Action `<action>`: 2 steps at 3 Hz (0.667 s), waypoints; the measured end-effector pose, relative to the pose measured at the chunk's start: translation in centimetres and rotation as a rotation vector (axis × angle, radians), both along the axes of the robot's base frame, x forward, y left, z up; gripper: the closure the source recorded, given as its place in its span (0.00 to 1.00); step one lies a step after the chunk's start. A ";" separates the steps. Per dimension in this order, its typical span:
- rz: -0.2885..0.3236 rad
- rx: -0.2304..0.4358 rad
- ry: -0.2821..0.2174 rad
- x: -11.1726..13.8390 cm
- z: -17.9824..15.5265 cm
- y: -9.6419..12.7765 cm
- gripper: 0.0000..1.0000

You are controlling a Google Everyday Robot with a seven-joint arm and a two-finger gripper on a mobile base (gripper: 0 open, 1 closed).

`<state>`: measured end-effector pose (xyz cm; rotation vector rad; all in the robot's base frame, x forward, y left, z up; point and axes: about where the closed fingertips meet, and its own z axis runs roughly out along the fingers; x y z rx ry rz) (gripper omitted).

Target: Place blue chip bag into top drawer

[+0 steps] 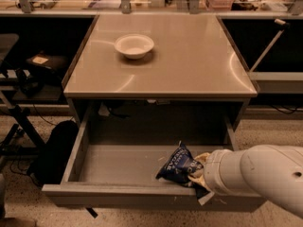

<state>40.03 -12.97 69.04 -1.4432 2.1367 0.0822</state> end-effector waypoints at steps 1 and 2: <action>-0.002 0.000 0.002 0.2 -0.7 0.4 1.00; -0.004 0.003 -0.001 0.7 -1.1 1.0 1.00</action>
Offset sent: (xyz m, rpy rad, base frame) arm 0.1135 0.1450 -0.1604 0.0807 -0.0656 -0.0345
